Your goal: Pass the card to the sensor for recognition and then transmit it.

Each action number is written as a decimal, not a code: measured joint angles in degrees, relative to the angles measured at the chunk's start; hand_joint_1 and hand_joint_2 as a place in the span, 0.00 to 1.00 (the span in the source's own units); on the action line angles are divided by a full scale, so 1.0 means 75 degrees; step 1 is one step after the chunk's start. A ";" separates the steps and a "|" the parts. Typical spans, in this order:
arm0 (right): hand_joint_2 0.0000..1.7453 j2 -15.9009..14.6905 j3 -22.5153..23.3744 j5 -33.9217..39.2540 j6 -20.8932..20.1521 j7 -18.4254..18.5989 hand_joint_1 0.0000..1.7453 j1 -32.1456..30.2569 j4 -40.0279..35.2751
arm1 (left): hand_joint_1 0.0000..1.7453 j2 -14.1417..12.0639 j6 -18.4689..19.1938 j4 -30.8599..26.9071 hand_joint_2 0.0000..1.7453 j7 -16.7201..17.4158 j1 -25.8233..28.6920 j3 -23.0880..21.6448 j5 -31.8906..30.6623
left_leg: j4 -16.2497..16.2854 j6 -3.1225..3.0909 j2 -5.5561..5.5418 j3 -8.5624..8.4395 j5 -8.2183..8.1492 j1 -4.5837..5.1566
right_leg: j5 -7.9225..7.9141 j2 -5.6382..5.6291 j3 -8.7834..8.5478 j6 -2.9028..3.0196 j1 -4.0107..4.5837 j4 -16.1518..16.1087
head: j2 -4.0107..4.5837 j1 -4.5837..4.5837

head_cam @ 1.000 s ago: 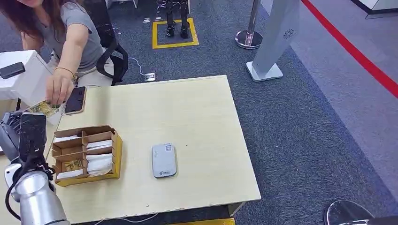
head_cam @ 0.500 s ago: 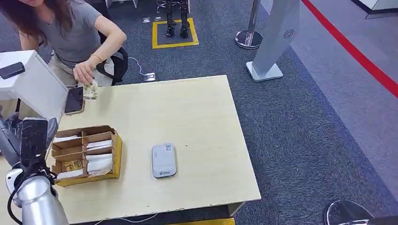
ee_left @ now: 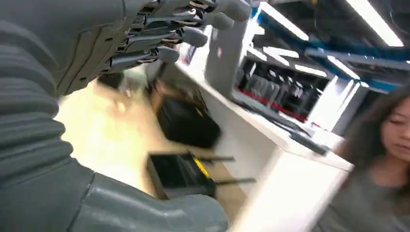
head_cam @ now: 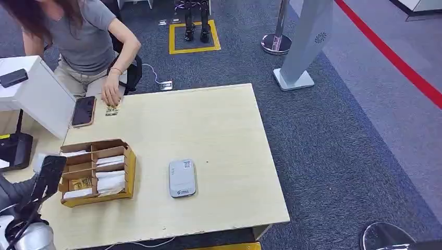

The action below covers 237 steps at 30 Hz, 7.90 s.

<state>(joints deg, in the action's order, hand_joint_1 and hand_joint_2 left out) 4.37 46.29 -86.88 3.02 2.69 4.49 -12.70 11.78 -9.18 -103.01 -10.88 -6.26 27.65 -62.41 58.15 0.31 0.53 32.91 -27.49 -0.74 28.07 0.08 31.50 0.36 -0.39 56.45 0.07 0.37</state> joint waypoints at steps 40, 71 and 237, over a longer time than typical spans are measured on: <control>0.00 0.0082 0.0810 0.0006 0.0184 0.0119 0.00 -0.0025 -0.0003 | 0.00 -0.0691 0.0901 0.0000 1.00 0.1759 0.1742 -0.1591 -0.3662 | 0.0000 -0.0001 -0.0001 -0.0001 -0.0001 0.0000 | 0.0004 0.0001 -0.0002 0.0001 0.0000 -0.0001 | 0.0000 -0.0003; 0.00 0.0082 0.1002 -0.0122 0.0204 0.0012 0.00 -0.0017 -0.0009 | 0.00 -0.1580 0.1326 0.0024 1.00 0.2765 0.2380 -0.2305 -0.3683 | 0.0000 -0.0004 -0.0001 -0.0002 -0.0004 0.0000 | 0.0005 0.0003 -0.0003 0.0001 0.0000 -0.0001 | 0.0000 -0.0003; 0.00 0.0079 0.1381 -0.0414 0.0239 -0.0102 0.00 0.0029 -0.0044 | 0.08 -0.2626 0.1227 0.1102 1.00 0.3806 0.1992 -0.4683 -0.3686 | 0.0000 -0.0004 -0.0002 -0.0002 -0.0004 0.0000 | 0.0005 0.0003 -0.0003 0.0001 0.0000 -0.0001 | 0.0000 -0.0003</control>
<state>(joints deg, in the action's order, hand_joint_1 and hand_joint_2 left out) 4.96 56.65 -89.99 4.81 1.92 4.71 -13.03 -7.91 0.02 -94.75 17.66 8.68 -7.47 -90.05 58.15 0.28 0.52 32.89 -27.52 -0.74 28.11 0.10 31.48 0.36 -0.38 56.45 0.07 0.35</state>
